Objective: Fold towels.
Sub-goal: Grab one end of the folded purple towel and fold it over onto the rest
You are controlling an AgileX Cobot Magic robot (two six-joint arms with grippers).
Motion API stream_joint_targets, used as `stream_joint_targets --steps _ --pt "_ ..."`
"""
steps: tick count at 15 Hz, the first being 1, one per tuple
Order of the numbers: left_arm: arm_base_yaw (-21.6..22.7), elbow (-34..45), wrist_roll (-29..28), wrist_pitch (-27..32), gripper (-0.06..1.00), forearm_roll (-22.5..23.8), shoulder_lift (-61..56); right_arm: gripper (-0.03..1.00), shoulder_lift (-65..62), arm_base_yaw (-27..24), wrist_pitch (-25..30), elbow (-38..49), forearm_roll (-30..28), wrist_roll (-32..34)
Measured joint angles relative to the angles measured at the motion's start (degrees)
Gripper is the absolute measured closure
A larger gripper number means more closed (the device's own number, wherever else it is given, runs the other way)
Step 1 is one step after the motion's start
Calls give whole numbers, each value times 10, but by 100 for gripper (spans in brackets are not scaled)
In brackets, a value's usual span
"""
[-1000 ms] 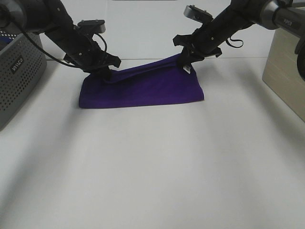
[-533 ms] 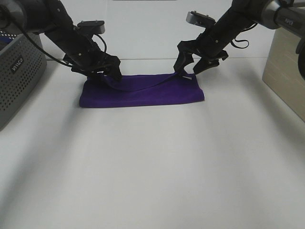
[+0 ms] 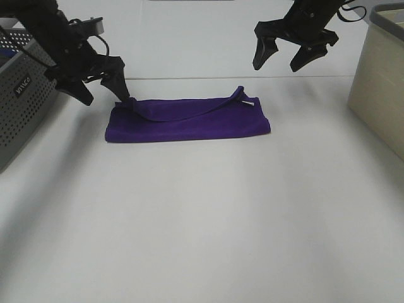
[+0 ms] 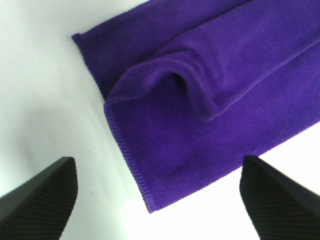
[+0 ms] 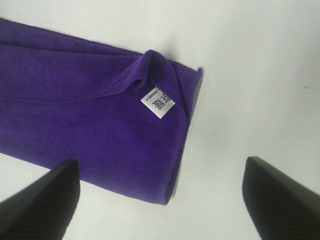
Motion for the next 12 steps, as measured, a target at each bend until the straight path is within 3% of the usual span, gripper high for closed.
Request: stream_joint_targets --steps 1,2,8,12 --pt "28 0 45 0 14 -70 28 11 -18 0 1 0 -1 4" --pt "31 0 64 1 14 -92 43 11 -25 0 3 0 -1 7" --pt "30 -11 90 -6 16 -156 85 11 -35 0 4 0 -1 12" --pt "-6 -35 100 -24 21 -180 106 11 -35 0 4 0 -1 12"
